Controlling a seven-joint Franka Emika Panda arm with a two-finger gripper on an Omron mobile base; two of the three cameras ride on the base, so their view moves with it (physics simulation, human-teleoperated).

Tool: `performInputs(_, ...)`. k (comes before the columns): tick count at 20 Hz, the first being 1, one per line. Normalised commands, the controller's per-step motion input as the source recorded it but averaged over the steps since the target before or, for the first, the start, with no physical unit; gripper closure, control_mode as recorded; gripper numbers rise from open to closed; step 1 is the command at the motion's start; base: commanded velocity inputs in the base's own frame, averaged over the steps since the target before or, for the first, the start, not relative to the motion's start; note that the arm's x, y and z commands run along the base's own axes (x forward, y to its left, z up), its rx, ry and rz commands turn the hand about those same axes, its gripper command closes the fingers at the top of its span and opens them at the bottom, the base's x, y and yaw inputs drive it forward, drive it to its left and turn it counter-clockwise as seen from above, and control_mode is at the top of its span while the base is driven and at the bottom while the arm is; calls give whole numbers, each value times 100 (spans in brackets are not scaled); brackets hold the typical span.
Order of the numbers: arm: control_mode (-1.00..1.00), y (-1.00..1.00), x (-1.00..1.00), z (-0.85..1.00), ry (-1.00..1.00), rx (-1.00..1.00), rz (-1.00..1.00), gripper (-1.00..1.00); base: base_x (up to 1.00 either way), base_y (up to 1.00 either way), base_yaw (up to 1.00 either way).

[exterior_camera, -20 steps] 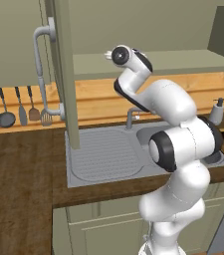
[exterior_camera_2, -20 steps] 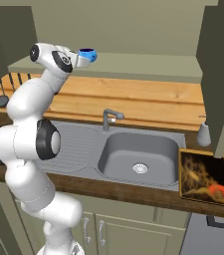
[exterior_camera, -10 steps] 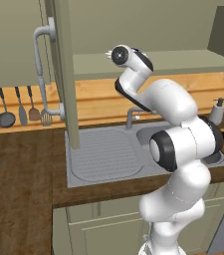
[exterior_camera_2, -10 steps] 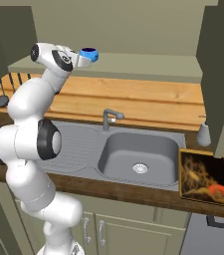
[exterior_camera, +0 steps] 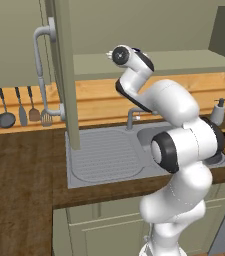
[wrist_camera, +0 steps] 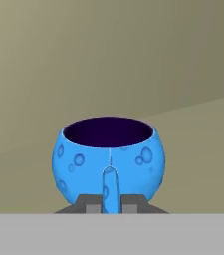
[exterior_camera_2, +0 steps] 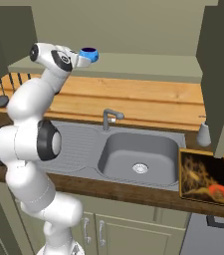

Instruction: Pick the kettle from the counter and place it on the tray. Then pick the mug from the cabinet and place it on the tray. Then close the cabinet doors.

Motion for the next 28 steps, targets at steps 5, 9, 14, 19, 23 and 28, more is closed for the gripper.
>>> performInputs(5, -100, -19, -41, 14, 0, 0, 0, 100, 0, 0, 0)
performInputs(9, -100, -26, -60, 24, 0, 0, 0, 100, 0, 0, 0)
performInputs(14, -100, -45, -68, 17, 0, 0, 0, 100, 0, 0, 0)
performInputs(19, -100, -70, -82, 0, 0, 0, 4, 100, 0, 0, 0)
performInputs(23, -100, -61, -86, 1, 0, 0, 12, 100, 0, 0, 0)
performInputs(28, -100, -50, -75, 12, 0, 0, 17, 100, 0, 0, 0)
